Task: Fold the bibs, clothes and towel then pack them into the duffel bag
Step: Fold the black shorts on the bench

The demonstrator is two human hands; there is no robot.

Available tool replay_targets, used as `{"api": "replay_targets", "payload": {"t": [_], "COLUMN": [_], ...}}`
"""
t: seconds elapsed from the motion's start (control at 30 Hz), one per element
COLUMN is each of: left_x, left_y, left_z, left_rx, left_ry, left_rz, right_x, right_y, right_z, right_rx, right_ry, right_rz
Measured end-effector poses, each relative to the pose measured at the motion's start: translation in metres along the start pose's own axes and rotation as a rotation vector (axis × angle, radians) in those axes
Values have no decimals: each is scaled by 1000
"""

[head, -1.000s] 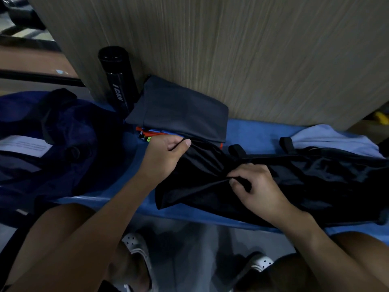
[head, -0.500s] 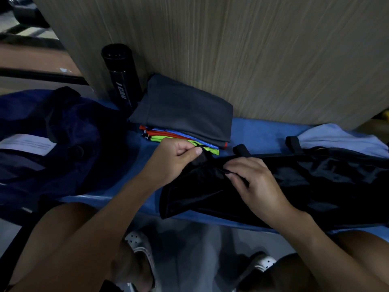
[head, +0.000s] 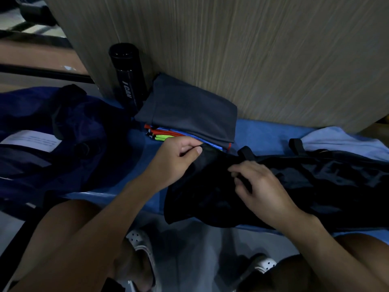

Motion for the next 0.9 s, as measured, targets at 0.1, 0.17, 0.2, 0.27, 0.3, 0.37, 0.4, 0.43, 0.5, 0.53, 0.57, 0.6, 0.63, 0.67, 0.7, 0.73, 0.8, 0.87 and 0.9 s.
{"api": "replay_targets", "payload": {"t": [0.1, 0.17, 0.2, 0.27, 0.3, 0.37, 0.4, 0.43, 0.5, 0.53, 0.57, 0.6, 0.63, 0.67, 0.7, 0.73, 0.8, 0.87, 0.9], "left_x": [0, 1, 2, 5, 6, 6, 5, 6, 3, 2, 3, 4, 4, 4, 5, 5, 6, 5, 6], "left_y": [6, 5, 3, -1, -2, -1, -1, -2, 1, 2, 3, 3, 2, 2, 1, 0, -2, -4, -4], "left_z": [2, 1, 0, -1, -1, 1, 1, 1, 2, 3, 4, 5, 6, 7, 7, 7, 7, 8, 8], "left_rx": [39, 21, 4, -8, -2, 6, 1, -8, -1, 12, 23, 28, 30, 37, 41, 45, 56, 57, 59], "left_ry": [10, 14, 19, 39, 53, 74, 77, 77, 74, 71, 64, 57, 47, 38, 32, 31, 9, -10, -15], "left_rz": [4, -8, -8, -14, -29, -76, -106, -138, -195, -208, -211, -212, -206, -200, -195, -191, -192, -200, -195], "right_x": [10, 16, 17, 14, 12, 10, 10, 11, 13, 14, 15, 16, 17, 17, 17, 16, 14, 12, 11], "right_y": [11, 22, 26, 26, 25, 24, 24, 24, 28, 30, 32, 35, 38, 40, 42, 43, 44, 44, 45], "right_z": [-5, -4, -4, -1, 1, 2, 2, 2, -1, -3, -6, -8, -10, -10, -10, -10, -9, -9, -10], "right_rx": [21, 107, 122, 117, 120, 149, 157, 156, 160, 172, 184, 196, 210, 217, 216, 219, 229, 235, 226], "right_ry": [-87, -101, -101, -110, -115, -111, -102, -91, -62, -43, -33, -35, -48, -68, -88, -96, -81, -47, -38], "right_rz": [46, 47, 66, 95, 94, 86, 88, 95, 108, 107, 107, 119, 135, 156, 170, 176, 167, 154, 146]}}
Point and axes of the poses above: each hand's wrist, its own z-axis away from the middle knuckle, its own y-axis out of the palm, x = y × z, the point moved 4 cm from there along -z, towards the middle knuckle, and after that the axes turned 7 degrees about z, right-handed, at the moved point
